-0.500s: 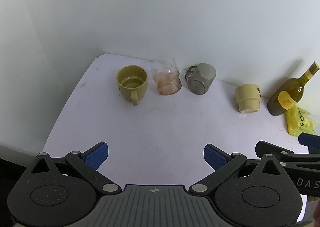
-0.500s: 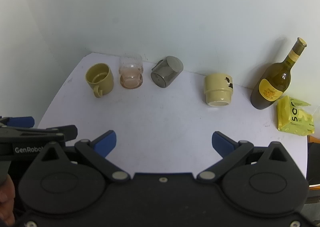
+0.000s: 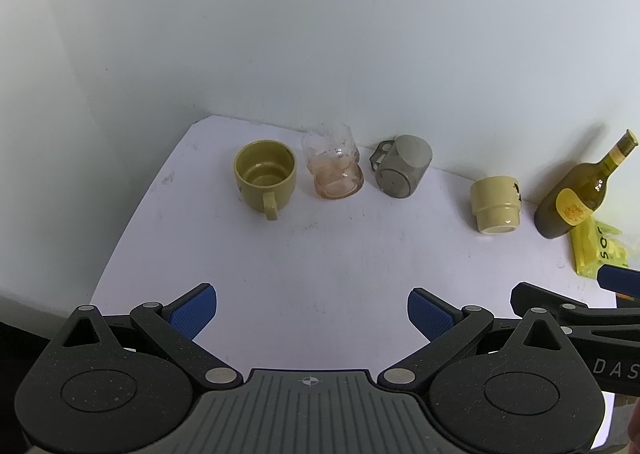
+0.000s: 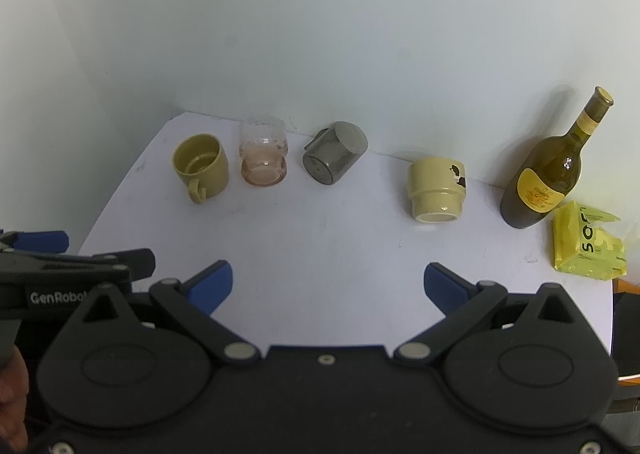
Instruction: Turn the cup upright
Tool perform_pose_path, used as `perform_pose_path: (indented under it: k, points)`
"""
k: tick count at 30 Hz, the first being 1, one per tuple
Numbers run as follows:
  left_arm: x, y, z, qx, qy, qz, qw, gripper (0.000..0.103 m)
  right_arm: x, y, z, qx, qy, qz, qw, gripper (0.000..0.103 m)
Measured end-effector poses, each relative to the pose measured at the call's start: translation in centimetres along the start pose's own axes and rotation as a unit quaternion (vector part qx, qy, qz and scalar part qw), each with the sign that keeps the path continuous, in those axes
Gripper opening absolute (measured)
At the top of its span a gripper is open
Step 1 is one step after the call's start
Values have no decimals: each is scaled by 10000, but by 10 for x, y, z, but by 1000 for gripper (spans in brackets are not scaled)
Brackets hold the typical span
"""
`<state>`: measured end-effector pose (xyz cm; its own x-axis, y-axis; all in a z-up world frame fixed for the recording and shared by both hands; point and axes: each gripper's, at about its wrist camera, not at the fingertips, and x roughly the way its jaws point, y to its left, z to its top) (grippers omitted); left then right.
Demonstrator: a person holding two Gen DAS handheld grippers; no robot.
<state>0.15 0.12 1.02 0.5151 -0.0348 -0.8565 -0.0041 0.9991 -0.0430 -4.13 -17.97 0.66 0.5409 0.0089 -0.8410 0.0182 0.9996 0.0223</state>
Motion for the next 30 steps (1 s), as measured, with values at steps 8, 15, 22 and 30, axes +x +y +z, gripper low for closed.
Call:
perform_pose_path:
  k: [8,15,22,30]
  points:
    - [0,0,-4,-3,11,-10,10000,103,1,3,-3,40,24,8,10000,103]
    - [1,-1,-6,2,-5,-2,10000,103,1,5,-5,48,28,29,10000,103]
    - [2,-1,-6,-7,2,-6,10000,103,2,3,-3,48,34,30,10000,103]
    - [2,-1,-1,5,42,2,10000,103,5,2,1,67,81,65,9999,103]
